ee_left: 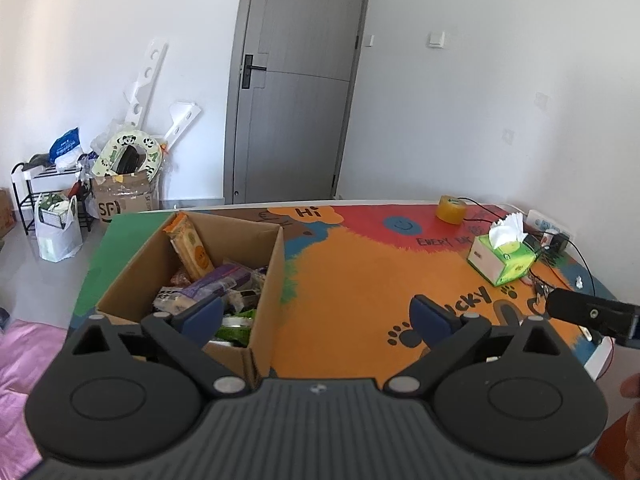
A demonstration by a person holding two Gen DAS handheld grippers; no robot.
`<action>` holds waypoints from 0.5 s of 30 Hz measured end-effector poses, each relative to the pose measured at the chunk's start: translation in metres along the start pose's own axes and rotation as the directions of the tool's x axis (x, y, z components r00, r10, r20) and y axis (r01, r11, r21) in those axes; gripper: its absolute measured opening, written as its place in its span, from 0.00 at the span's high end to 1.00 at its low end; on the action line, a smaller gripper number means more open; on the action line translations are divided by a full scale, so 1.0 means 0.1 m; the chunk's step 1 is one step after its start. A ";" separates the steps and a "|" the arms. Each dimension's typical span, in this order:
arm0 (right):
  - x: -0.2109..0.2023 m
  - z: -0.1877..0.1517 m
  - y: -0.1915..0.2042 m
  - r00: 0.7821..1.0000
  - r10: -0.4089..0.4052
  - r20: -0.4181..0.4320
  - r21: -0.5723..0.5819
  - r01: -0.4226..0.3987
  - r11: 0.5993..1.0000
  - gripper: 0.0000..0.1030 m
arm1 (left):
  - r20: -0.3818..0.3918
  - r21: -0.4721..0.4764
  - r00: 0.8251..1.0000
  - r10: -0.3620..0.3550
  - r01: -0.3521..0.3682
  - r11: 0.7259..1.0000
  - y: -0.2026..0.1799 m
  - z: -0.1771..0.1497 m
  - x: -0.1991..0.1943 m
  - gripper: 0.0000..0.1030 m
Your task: Organize snacks
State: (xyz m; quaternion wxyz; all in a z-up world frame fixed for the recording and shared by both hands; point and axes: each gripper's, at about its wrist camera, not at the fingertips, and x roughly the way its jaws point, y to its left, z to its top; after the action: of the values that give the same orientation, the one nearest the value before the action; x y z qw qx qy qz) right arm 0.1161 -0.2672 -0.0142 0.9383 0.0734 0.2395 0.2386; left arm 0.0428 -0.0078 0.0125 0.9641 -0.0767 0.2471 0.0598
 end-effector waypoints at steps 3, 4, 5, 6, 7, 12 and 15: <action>-0.03 -0.03 0.05 1.000 -0.024 -0.018 -0.022 0.024 0.999 0.00 | 0.000 0.011 1.000 0.001 -0.001 1.000 0.05 -0.03 -0.06 0.03; -0.04 -0.05 0.06 0.999 -0.021 -0.024 -0.025 0.020 1.000 0.00 | -0.005 0.010 1.000 0.003 -0.003 1.000 0.08 -0.03 -0.08 0.03; -0.06 -0.06 0.05 0.999 -0.015 -0.033 -0.012 0.015 1.000 0.00 | -0.008 0.009 1.000 0.005 -0.005 1.000 0.10 -0.03 -0.10 0.03; -0.06 -0.08 0.04 0.999 -0.013 -0.044 0.001 0.013 1.000 0.00 | -0.007 0.010 1.000 0.007 -0.006 1.000 0.13 -0.03 -0.13 0.03; -0.07 -0.10 0.04 0.998 -0.011 -0.056 0.008 0.011 1.000 0.00 | -0.004 0.011 1.000 0.006 -0.006 1.000 0.15 -0.04 -0.16 0.03; -0.11 -0.12 0.11 0.998 -0.035 -0.058 -0.033 0.033 0.999 0.00 | -0.020 0.036 1.000 0.006 -0.005 0.999 0.24 -0.11 -0.23 0.01; -0.14 -0.10 0.13 0.998 -0.028 -0.054 -0.025 0.027 0.999 0.00 | -0.029 0.035 1.000 0.007 -0.006 0.999 0.30 -0.14 -0.25 0.01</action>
State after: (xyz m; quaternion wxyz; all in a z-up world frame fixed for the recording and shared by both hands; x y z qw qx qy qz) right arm 0.0953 -0.2626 -0.0145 0.9354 0.0523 0.2630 0.2303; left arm 0.0102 0.0177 0.0092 0.9614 -0.0599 0.2624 0.0575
